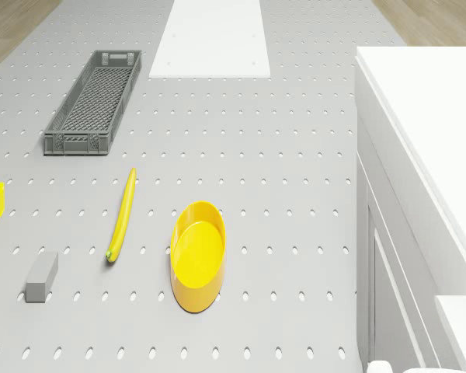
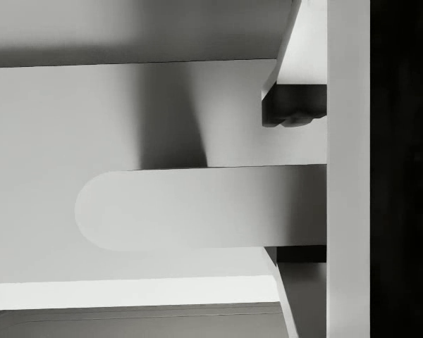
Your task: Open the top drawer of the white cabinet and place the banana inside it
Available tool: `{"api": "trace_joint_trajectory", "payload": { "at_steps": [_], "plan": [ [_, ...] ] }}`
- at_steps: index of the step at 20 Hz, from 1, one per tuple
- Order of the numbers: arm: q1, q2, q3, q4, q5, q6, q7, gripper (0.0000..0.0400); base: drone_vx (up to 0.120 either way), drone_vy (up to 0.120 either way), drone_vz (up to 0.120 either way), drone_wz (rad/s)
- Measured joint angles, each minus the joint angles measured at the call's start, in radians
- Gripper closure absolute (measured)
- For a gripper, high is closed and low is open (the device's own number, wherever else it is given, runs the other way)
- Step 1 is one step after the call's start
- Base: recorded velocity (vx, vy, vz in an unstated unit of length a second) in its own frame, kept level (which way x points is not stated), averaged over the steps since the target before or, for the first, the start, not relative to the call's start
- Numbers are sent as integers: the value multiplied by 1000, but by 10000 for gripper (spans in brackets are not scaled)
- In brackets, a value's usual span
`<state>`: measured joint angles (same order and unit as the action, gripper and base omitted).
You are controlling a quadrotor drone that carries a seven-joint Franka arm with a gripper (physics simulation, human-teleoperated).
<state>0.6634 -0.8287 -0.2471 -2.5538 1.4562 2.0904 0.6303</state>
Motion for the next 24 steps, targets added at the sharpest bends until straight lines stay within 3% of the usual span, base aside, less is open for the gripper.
{"api": "trace_joint_trajectory", "payload": {
  "at_steps": [1, 2, 4, 6, 9, 11, 16, 17, 20, 23, 24],
  "plan": [
    [-5, -9, 1, 5, -21, -3, 53, 183, 0, 0, 0, 0],
    [-1, -8, -10, -2, -24, -3, 1, 199, 0, 0, 0, 0],
    [-2, -9, -17, -7, -15, -9, -21, 237, 0, 0, 0, 0],
    [-8, -20, -20, -5, -35, -16, 10, 214, 0, 0, 0, 0],
    [-15, -14, -36, -19, -20, -32, -64, 247, 0, 0, 0, 0],
    [-24, -21, -42, -21, -25, -44, -54, 266, 0, 0, 0, 0],
    [-50, -45, -70, -29, -65, -81, -10, 262, 0, 0, 0, 0],
    [-55, -40, -80, -36, -62, -90, -56, 269, 0, 0, 0, 0],
    [-69, -53, -93, -36, -81, -110, -34, 281, 0, 0, 0, 0],
    [-83, -68, -114, -37, -112, -133, -3, 272, 0, 0, 0, 0],
    [-87, -62, -128, -46, -118, -142, -54, 235, 0, 0, 0, 0]
  ]
}}
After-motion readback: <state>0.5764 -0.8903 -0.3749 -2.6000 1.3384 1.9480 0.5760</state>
